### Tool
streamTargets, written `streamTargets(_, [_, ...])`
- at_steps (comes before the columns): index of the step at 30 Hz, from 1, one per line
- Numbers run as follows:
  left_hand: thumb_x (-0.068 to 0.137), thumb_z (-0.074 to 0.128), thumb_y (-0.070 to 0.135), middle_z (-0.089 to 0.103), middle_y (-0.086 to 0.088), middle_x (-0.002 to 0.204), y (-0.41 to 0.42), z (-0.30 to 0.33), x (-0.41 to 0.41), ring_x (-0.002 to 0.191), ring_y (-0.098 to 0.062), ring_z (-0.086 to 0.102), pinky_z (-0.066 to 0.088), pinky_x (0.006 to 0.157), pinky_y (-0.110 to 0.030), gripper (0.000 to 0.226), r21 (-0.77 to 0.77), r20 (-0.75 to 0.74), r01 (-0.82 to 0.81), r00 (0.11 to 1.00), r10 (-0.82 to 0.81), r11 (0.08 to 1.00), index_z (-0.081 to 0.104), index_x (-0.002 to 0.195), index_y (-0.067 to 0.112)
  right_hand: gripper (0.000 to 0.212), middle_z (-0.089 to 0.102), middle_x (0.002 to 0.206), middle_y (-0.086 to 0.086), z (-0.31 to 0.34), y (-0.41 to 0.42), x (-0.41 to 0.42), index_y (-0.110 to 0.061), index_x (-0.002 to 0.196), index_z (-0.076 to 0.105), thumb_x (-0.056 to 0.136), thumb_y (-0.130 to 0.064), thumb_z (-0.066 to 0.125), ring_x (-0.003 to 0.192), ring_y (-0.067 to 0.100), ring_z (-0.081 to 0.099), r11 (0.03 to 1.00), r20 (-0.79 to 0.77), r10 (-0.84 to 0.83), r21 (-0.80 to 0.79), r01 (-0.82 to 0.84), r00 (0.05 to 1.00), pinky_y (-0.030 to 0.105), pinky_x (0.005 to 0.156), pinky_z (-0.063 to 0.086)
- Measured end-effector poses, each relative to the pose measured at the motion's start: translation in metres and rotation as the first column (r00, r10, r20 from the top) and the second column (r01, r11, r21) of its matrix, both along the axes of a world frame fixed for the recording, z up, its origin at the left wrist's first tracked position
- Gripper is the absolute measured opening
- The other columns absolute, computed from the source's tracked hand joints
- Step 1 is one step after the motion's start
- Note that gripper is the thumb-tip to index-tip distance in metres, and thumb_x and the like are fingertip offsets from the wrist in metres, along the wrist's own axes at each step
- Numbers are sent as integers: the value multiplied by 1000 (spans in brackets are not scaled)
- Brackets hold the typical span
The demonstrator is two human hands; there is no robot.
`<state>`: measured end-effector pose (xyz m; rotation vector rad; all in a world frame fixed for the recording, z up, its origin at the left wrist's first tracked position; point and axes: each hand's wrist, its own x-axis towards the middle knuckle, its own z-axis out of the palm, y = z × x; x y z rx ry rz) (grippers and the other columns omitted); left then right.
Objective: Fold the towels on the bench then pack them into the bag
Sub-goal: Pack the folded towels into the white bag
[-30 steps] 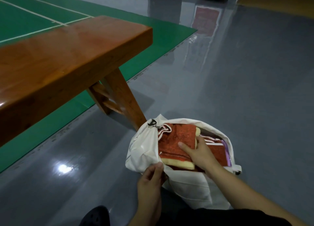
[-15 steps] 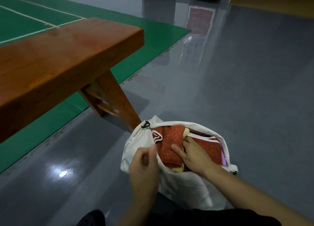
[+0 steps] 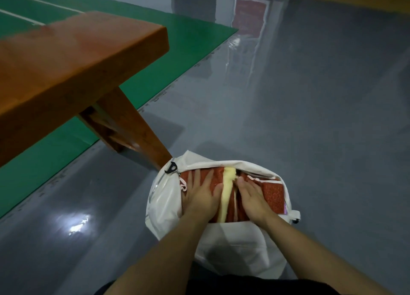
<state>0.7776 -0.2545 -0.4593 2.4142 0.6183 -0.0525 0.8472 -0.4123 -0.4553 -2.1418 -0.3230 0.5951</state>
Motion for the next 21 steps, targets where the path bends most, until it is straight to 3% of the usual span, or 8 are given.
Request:
streamTargets(3, [101, 34, 60, 1, 0, 169, 16, -3, -5, 155, -30, -4, -3, 125, -54, 66, 79, -36, 55, 998, -52, 995, 12, 160, 41, 60, 25, 163, -10, -2, 0, 6, -34, 156, 36, 106, -58, 13, 156, 13, -2, 988, -22, 61, -137, -63, 998, 36, 123, -9])
streamTargets(7, [97, 40, 66, 3, -3, 169, 26, 0, -12, 154, -33, 5, 5, 125, -53, 75, 53, -139, 55, 989, -48, 997, 8, 160, 40, 66, 22, 166, -11, -14, -2, 7, -38, 156, 32, 101, -65, 9, 156, 16, -5, 977, 35, 109, -187, -100, 993, 43, 125, -10])
streamTargets(11, [99, 31, 68, -4, -4, 169, 17, 4, -21, 154, -34, 2, 4, 124, -52, 73, 65, -202, 77, 977, -62, 995, 0, 160, 41, 59, 21, 161, -15, -3, 3, -3, -31, 156, 34, 106, -55, 14, 156, 15, -5, 993, -30, 48, -108, -51, 998, 39, 124, -11])
streamTargets(14, [99, 20, 71, -12, -3, 169, 0, 4, -22, 155, -33, -6, -1, 124, -54, 71, 59, -225, 70, 973, -55, 996, -7, 159, 43, 56, 30, 160, -9, 2, 4, -7, -26, 153, 41, 108, -51, 18, 155, 13, 7, 999, 12, -13, -48, 14, 1000, 37, 126, -3])
streamTargets(16, [98, 18, 72, -14, -3, 169, -3, 6, -23, 155, -33, -8, -3, 123, -53, 71, 37, -227, 57, 973, -47, 998, -10, 158, 44, 54, 48, 147, -7, -1, 2, -8, -29, 140, 55, 106, -55, 23, 147, 14, 31, 996, 93, -80, 43, 77, 992, 35, 122, 18])
streamTargets(18, [97, 19, 74, -16, -3, 168, -2, 11, -29, 155, -32, -12, -5, 123, -52, 73, 2, -212, 66, 975, -64, 998, -12, 157, 45, 60, 61, 124, -15, -5, -3, -13, -28, 115, 67, 101, -65, 23, 125, 7, 51, 991, 204, -129, 74, 116, 970, 25, 103, 36])
streamTargets(21, [97, 19, 74, -21, 1, 167, -11, 18, -38, 153, -27, -22, -6, 120, -57, 71, 34, -147, 184, 973, -178, 982, -16, 155, 49, 64, 63, 91, -14, -5, -18, -33, -27, 84, 67, 98, -68, 20, 92, -1, 56, 996, 327, -79, -17, 89, 942, 21, 77, 41])
